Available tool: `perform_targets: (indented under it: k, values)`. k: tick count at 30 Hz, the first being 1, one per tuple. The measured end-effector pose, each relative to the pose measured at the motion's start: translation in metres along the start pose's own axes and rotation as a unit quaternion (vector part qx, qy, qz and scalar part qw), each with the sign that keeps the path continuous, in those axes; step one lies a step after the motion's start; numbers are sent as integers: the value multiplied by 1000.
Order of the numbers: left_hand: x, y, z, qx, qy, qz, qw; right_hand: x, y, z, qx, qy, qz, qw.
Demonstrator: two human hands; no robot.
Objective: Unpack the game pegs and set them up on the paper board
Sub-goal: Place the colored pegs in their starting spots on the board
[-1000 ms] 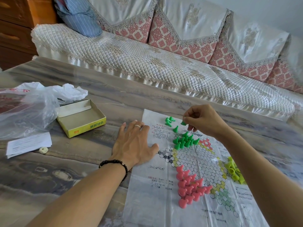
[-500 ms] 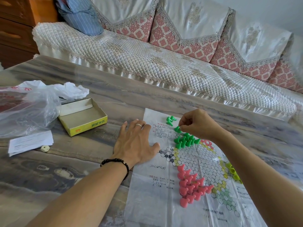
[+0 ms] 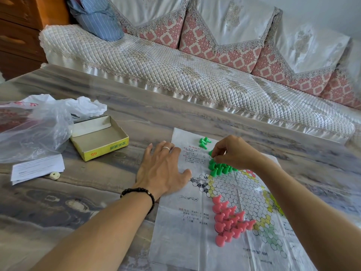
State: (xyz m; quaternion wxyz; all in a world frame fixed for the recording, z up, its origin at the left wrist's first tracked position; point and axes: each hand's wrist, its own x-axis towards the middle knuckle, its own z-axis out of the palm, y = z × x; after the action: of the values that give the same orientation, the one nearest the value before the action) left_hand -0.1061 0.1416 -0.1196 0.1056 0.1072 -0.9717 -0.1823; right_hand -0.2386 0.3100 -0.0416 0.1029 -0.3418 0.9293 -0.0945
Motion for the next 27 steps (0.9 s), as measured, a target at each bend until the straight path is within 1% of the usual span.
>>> perform_targets:
  k: [6,11,14,21,25,27]
  values:
    - [-1,0,0,0,-2,1,1000,0,2,-1,-2,3,-10,1000]
    - [-1,0,-1,0,-4,4,1000,6,0,-14,15,60,-19,998]
    - [-1,-1,-1,1,-3,6,1000,21,-6,-12,-2,83,-17,996]
    - [0,-1,1,-1,5,5,1000,54,-17,14,-106,71,2,992]
    - [0,-1,1,-3,3,6,1000,59,-19,17,-115,70,-13,991]
    - [0,0,0,-2,-1,6,1000,57,-20,14,-95,86,-23,991]
